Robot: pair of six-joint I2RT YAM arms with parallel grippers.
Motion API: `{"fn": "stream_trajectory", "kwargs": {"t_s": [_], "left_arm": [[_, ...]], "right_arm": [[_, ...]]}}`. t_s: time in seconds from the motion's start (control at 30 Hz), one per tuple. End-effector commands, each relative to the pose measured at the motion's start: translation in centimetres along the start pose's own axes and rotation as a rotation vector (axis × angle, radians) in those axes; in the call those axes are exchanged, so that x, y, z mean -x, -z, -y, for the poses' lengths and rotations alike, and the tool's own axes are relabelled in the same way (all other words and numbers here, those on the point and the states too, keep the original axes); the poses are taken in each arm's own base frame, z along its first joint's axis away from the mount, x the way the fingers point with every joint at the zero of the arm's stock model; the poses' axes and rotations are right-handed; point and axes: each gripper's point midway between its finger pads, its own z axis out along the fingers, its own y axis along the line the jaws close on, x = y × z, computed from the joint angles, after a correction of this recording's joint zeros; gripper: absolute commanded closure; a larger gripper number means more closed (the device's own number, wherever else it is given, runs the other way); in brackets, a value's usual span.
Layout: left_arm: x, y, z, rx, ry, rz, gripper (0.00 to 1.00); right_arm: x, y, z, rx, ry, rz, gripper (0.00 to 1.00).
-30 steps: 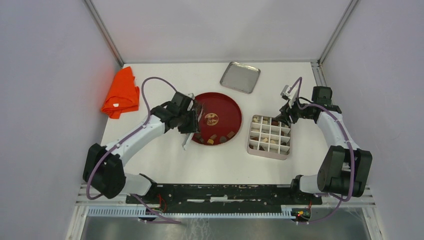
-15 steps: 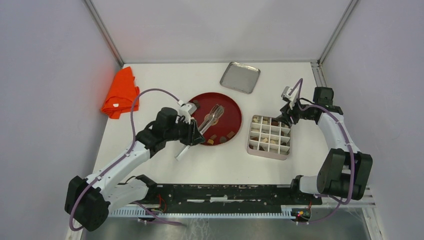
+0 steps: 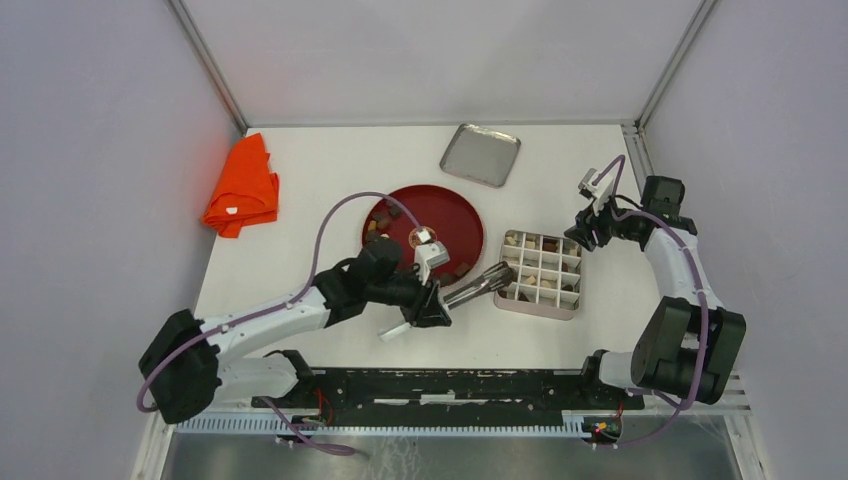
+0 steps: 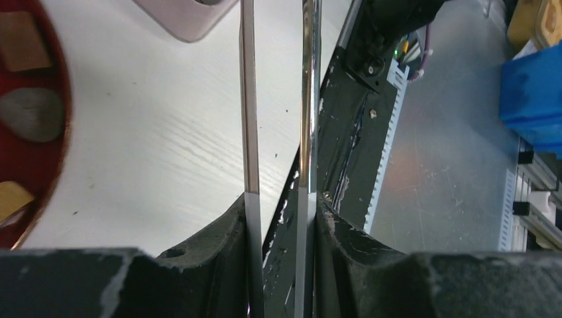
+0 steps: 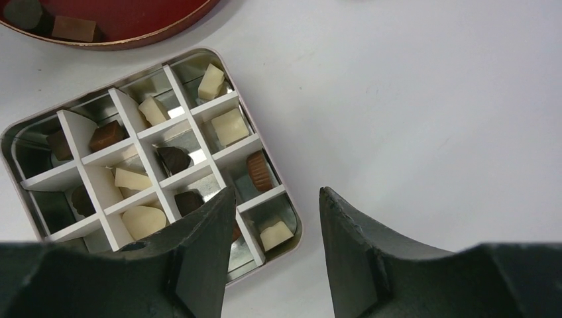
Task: Pack the chocolate
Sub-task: Place the fake chocolate in the packing box.
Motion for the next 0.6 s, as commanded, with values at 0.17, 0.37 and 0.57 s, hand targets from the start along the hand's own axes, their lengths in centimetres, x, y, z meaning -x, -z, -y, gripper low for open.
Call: {"fn": "stream_trajectory", "kwargs": {"t_s": [0.17, 0.37, 0.57], "left_arm": [[1.1, -5.8, 2.5, -0.079, -0.216, -0.111, 0.98], [1.1, -8.5, 3.0, -0.081, -0.253, -0.174, 0.98], [1.1, -10.9, 1.6, -0.007, -0.251, -0.27, 0.97]], "right_arm": [[0.1, -0.1, 0.5, -0.015, -0.003, 0.006, 0.44], [0.1, -0.1, 0.5, -0.013, -0.003, 0.007, 0.44], [0.0, -0.1, 0.6, -0.013, -0.003, 0.003, 0.44]]}}
